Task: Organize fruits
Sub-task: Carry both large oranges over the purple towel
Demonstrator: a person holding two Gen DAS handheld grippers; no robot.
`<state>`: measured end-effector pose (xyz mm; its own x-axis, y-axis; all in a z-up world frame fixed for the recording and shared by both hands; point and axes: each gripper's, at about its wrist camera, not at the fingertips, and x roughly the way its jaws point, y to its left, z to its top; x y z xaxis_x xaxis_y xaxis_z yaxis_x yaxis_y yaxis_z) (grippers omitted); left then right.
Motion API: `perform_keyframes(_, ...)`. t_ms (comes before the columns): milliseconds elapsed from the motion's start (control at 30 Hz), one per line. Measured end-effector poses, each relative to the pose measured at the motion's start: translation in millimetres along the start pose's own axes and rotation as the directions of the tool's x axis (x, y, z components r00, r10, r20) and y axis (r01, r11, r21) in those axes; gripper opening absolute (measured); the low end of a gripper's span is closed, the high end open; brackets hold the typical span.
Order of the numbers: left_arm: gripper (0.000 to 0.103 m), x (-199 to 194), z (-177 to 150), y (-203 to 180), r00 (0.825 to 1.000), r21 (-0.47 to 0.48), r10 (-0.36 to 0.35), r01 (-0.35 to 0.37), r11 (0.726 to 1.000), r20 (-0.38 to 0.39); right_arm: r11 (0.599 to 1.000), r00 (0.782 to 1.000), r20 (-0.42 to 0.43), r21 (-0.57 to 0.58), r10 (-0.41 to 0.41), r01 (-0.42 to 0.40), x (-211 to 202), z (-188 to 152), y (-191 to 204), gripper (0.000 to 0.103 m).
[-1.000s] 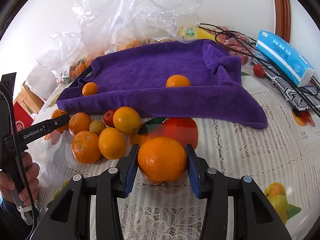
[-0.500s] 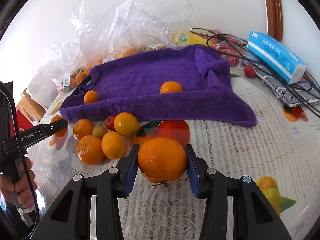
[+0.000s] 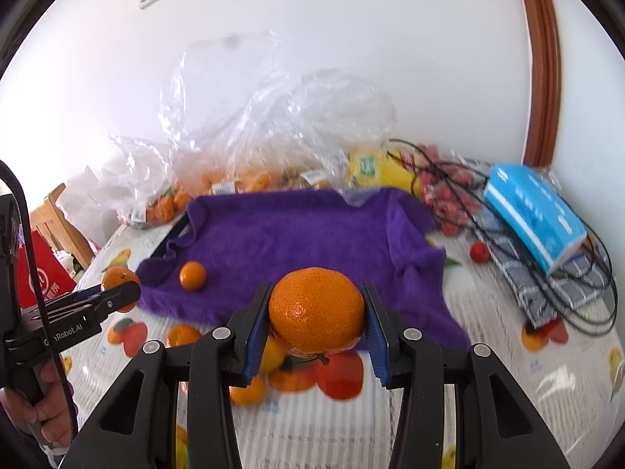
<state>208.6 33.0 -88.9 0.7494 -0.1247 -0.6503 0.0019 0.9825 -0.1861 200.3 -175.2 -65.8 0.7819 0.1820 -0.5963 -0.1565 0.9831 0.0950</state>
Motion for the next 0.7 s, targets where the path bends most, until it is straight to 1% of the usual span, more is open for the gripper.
perform_keyframes(100,0.040,2,7,-3,1.000,0.003,0.003,-0.004,1.000,0.014,1.000,1.000,0.010,-0.012,-0.012,0.012,9,13,4,0.044)
perform_keyframes(333,0.040,19,22,-8,1.000,0.012,-0.006,0.006,1.000,0.015,1.000,1.000,0.016,-0.008,0.000,0.000,30,27,1,0.044)
perform_keyframes(467,0.040,30,21,-9,1.000,0.033,0.004,-0.005,0.999,0.022,1.000,1.000,0.017,0.012,-0.006,0.006,41,19,-10,0.044)
perform_keyframes(600,0.040,42,13,-5,1.000,0.030,0.006,-0.006,1.000,0.005,0.999,1.000,-0.030,0.048,-0.002,0.003,56,8,-24,0.044)
perform_keyframes(633,0.040,44,12,-3,1.000,0.021,0.002,-0.002,1.000,-0.009,0.999,0.999,-0.036,0.050,-0.012,0.014,58,5,-26,0.044)
perform_keyframes(700,0.040,47,9,0,0.999,-0.004,-0.030,0.030,1.000,-0.029,0.999,0.999,-0.036,0.042,-0.029,0.030,58,3,-28,0.044)
